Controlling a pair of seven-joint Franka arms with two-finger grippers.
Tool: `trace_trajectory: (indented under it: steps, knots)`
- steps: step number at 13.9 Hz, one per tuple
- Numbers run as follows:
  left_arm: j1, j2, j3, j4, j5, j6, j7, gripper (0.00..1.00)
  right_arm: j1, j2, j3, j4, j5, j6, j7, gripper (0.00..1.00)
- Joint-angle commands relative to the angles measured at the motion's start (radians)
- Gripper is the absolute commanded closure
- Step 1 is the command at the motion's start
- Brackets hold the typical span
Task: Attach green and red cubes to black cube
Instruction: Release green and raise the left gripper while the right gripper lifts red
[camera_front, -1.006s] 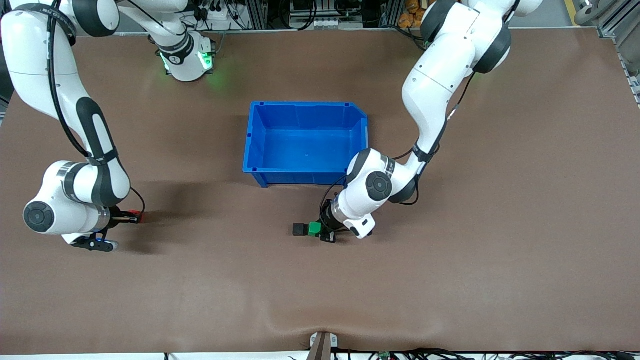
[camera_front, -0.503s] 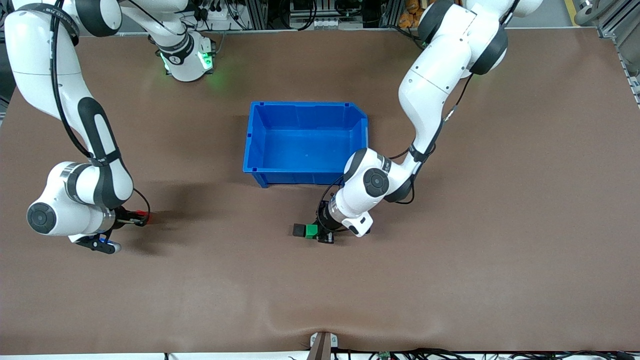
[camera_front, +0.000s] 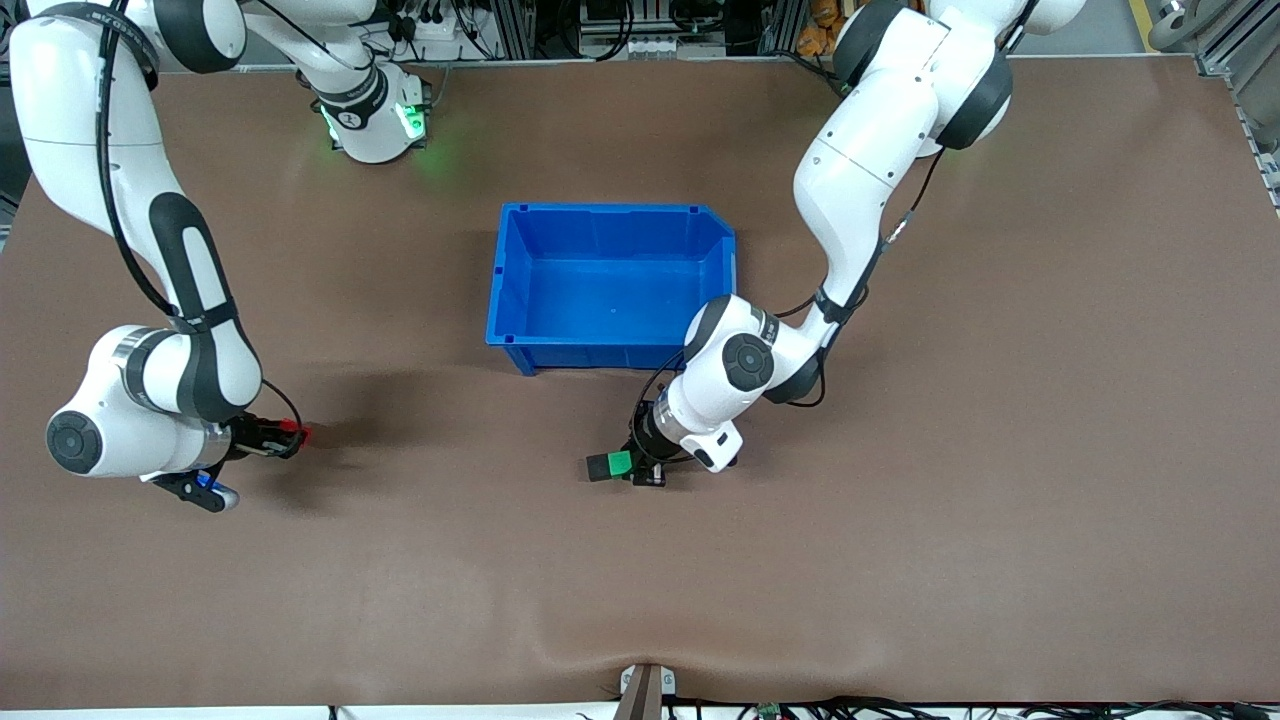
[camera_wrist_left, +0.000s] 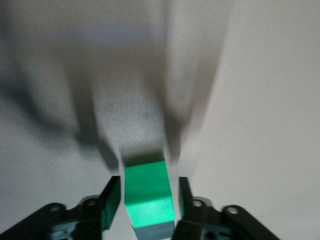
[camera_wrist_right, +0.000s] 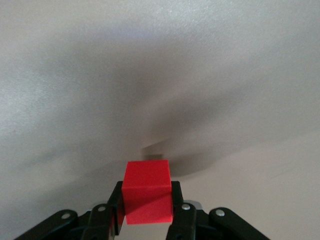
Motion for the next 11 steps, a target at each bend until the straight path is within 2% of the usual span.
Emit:
trace_trajectory:
  steps: [1,4,6,11]
  knots:
    - [-0.003,-0.065,0.02,0.018,-0.001,-0.122,0.0,0.0,0.017,-0.011,-0.001,0.005,0.01,-0.023,0.083,1.0]
    - [0.035,-0.181,0.03,0.015,0.006,-0.309,0.106,0.0,0.049,-0.012,-0.001,0.008,0.01,-0.043,0.222,1.0]
    - [0.079,-0.253,0.03,0.009,0.037,-0.387,0.181,0.0,0.068,-0.012,0.001,0.012,0.01,-0.045,0.274,1.0]
    - [0.135,-0.359,0.03,-0.008,0.101,-0.581,0.365,0.0,0.112,-0.017,0.002,0.02,0.059,-0.052,0.426,1.0]
